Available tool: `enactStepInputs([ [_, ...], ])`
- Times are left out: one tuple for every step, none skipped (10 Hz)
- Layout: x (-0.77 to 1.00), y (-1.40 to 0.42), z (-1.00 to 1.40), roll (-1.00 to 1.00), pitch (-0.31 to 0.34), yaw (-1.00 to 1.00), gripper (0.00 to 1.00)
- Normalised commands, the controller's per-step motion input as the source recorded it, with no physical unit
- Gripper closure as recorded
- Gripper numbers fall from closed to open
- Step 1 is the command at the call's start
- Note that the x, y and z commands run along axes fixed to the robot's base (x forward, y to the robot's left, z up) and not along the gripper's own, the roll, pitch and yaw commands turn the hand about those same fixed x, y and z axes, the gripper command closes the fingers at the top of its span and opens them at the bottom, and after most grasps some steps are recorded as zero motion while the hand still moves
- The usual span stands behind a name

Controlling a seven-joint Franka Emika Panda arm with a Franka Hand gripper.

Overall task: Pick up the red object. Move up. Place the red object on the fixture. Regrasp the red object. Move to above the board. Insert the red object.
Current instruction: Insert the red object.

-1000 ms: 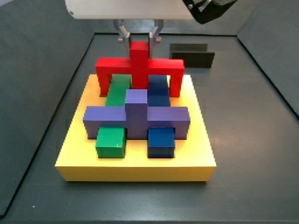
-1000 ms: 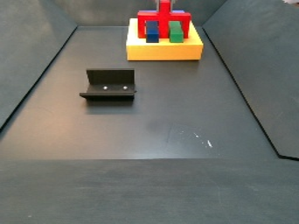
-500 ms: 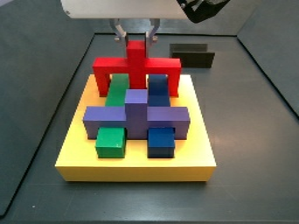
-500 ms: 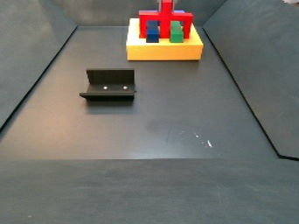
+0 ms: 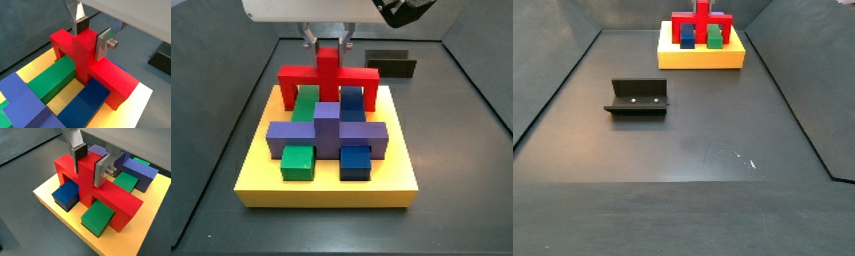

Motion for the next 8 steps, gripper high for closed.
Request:
enactStepInputs([
  [0.0, 0.0, -0.36, 0.0, 0.0, 0.02, 1.0],
  [0.0, 0.0, -0.38, 0.0, -0.007, 0.17, 1.0],
  [-0.03, 0.0, -0.28, 0.03, -0.01, 0.27, 1.0],
  [-0.08, 0.0, -0.19, 0.05, -0.029, 0.37, 1.0],
  [-0.11, 0.0, -0.18, 0.04, -0.06, 0.38, 1.0],
  [0.0, 0.0, -0.2, 0.0, -0.013, 0.18, 1.0],
  [-0.05, -0.06, -0.17, 0.0, -0.053, 0.0, 1.0],
  [0.0, -0.14, -0.14, -0.08, -0.056, 0.0, 1.0],
])
